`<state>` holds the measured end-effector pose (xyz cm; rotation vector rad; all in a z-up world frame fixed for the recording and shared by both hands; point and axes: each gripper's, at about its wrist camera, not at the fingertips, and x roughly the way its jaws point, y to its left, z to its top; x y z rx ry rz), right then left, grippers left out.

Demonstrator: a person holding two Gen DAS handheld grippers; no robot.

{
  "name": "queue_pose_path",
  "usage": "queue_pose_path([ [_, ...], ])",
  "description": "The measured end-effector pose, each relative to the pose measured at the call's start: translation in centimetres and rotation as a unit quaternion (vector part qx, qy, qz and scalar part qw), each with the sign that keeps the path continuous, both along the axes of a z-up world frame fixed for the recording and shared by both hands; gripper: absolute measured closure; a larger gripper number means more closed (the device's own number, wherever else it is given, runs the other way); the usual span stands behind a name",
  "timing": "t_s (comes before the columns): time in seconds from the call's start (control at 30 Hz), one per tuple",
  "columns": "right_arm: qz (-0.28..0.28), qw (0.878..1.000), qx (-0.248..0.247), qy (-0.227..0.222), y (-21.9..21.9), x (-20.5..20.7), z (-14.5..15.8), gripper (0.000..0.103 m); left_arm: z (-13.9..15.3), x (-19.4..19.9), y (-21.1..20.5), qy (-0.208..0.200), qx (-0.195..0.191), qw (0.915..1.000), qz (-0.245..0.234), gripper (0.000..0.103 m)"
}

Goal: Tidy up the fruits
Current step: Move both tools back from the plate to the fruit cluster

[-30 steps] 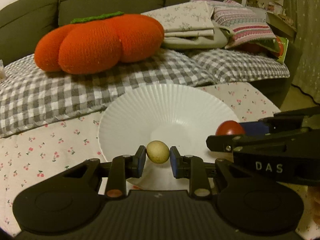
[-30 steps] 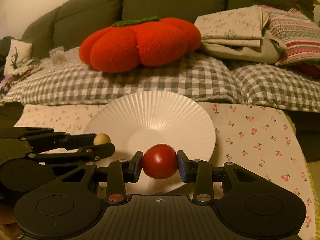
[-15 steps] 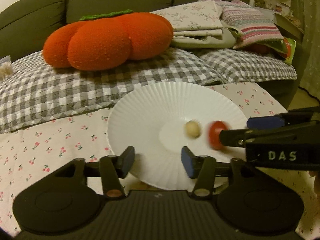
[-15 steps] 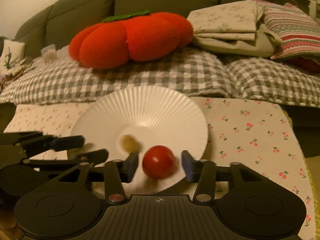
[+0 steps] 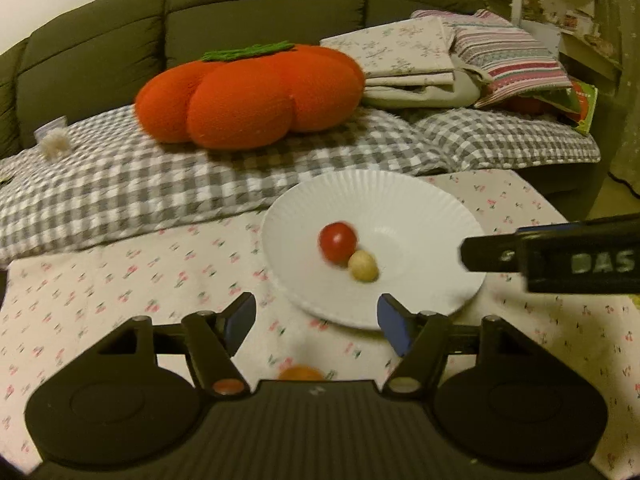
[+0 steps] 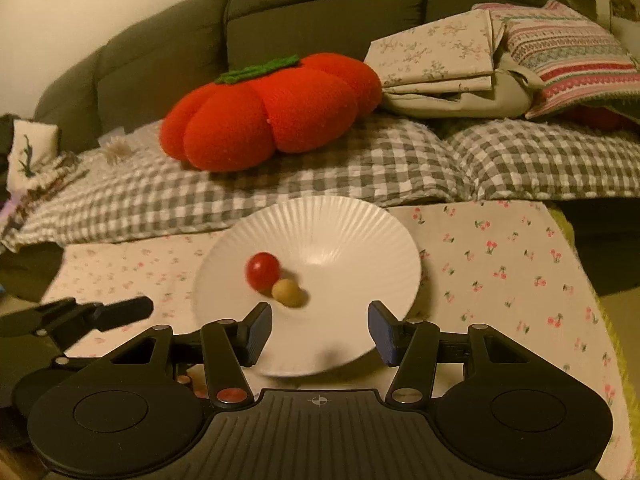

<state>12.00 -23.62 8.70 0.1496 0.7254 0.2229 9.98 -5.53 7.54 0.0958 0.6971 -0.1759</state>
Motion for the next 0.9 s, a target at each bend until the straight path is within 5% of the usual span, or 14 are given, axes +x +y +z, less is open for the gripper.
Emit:
queue_pose_path([
  [0.2,0.004,1.000,0.027,0.004,-0.2,-3.0,1.4,0.049,1.2,-2.1,2.5,0.017,-0.019,0.9992,0.029,0.035],
  [0.43,-0.009,0.998,0.061,-0.006,-1.6,-4.5,3.4,0.037,2.2,-4.7,6.5,0.034,-0.061,0.9951,0.069,0.031],
  [0.73,0.007,0.995,0.096,0.033,-1.0,-5.5,3.0,0.035,1.0,-6.1,8.3,0.070,-0.083,0.9908,0.081,0.030],
  [0.9,0.025,0.996,0.076,0.040,0.7,-6.0,2.2,0.027,0.0,-5.5,8.2,0.078,-0.079,0.9905,0.081,0.030],
])
